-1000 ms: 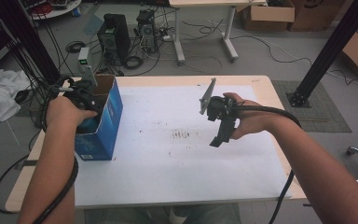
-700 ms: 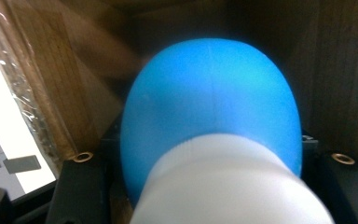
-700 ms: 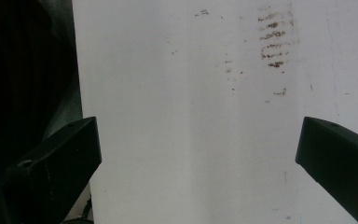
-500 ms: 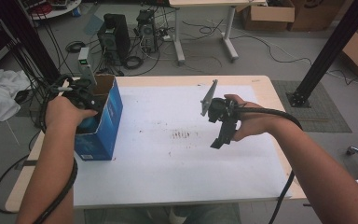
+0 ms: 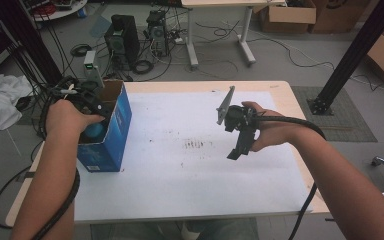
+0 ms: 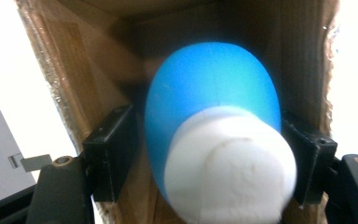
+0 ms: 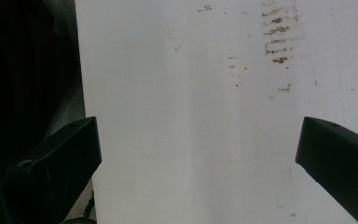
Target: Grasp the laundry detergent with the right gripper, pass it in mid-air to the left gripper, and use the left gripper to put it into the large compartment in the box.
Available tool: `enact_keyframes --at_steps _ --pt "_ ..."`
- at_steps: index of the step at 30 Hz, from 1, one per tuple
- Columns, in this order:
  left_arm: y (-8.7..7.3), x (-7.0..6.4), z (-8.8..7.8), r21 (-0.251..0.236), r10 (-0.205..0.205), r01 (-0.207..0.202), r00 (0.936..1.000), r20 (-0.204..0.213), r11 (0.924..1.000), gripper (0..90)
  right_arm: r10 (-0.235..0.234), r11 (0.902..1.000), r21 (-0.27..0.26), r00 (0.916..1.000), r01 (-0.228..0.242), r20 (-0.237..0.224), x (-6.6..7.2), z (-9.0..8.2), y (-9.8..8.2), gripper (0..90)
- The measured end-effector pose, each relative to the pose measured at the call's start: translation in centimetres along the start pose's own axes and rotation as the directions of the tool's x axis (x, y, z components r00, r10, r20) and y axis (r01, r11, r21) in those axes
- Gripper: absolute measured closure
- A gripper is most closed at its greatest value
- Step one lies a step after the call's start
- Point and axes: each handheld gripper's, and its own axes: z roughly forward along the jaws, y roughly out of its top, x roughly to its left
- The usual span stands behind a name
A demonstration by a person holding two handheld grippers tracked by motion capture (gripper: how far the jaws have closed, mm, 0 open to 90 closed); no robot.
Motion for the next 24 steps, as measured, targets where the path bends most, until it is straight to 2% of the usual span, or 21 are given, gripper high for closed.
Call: enact_keyframes --at_steps 10,13,24 --pt "-0.7 -0.1 -2.3 -0.028 0.004 -0.005 1.0000 -0.004 0.9996 21.3 -0.014 0.9999 -0.009 0.9999 0.014 0.001 0.0 0.2 0.1 0.0" --pt "-0.8 -0.1 -2.7 -0.013 0.017 -0.017 0.9998 0.000 0.9998 17.8 -0.021 0.9997 -0.013 0.9997 0.021 0.011 0.0 0.2 0.2 0.0" --pt "-1.2 -0.4 -5.2 -0.033 0.040 -0.041 0.9990 -0.019 0.9986 16.3 -0.022 0.9990 -0.039 0.9997 0.022 0.014 0.1 0.3 0.0 0.0"
